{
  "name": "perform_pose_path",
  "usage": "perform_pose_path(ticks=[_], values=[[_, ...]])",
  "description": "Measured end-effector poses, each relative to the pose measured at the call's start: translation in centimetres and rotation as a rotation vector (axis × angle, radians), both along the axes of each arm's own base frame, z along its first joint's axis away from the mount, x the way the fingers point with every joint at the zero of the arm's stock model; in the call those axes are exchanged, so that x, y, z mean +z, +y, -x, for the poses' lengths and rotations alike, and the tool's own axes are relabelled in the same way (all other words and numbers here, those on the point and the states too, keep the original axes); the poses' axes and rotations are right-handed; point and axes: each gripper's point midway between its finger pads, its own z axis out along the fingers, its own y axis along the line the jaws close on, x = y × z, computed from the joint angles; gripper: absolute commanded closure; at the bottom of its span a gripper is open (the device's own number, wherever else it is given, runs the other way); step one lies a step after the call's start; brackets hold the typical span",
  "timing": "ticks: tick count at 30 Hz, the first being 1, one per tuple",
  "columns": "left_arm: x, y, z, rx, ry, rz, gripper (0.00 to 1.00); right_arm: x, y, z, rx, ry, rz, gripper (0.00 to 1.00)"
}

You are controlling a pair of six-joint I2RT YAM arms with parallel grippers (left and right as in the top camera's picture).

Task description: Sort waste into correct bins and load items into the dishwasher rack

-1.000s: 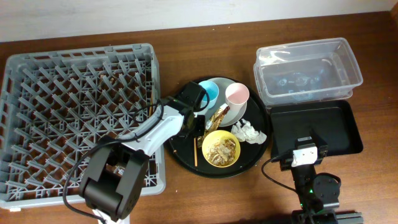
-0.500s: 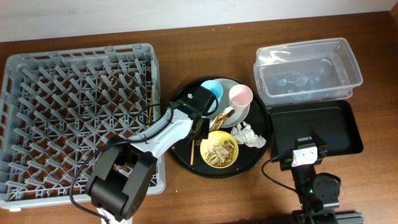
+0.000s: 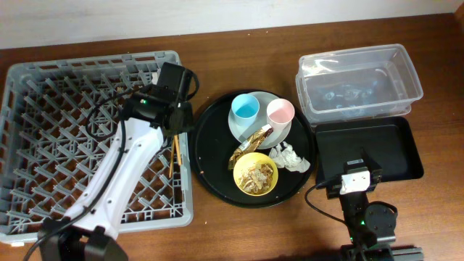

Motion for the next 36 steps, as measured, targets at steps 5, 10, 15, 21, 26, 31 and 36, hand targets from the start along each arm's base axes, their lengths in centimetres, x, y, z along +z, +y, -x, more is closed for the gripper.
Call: perform_pose_path(ticks=[5,10,15,21,26,31,36], values=[[-3.1,0.8,-0.1,0.004,0.092,-0.042,0.99,0.0,0.0,0.0,0.0,0.0,0.0,0.01],[-4.7,1.1,-0.1,0.006,0.134,-0.07,0.99,0.0,0.0,0.0,0.0,0.0,0.0,0.01],[-5.8,1.3,-0.2,0.003,0.16,-0.097,0.59,0.0,0.0,0.0,0.0,0.0,0.0,0.01],[-5.8,2.1,-0.2,0.012,0.163,-0.125,0.62,0.0,0.0,0.0,0.0,0.0,0.0,0.01],[-5.4,1.9,-0.1,0.008,0.158,-0.111,0.62,0.0,0.0,0.0,0.0,0.0,0.0,0.01],[3.0,3.2,0.9,0.043,-0.037,0.049,0.43,0.0,0.0,0.0,0.0,0.0,0.0,0.01],[6.3,3.6,2.4,0.009,-0.068,0.254,0.21,0.0,0.0,0.0,0.0,0.0,0.0,0.01]])
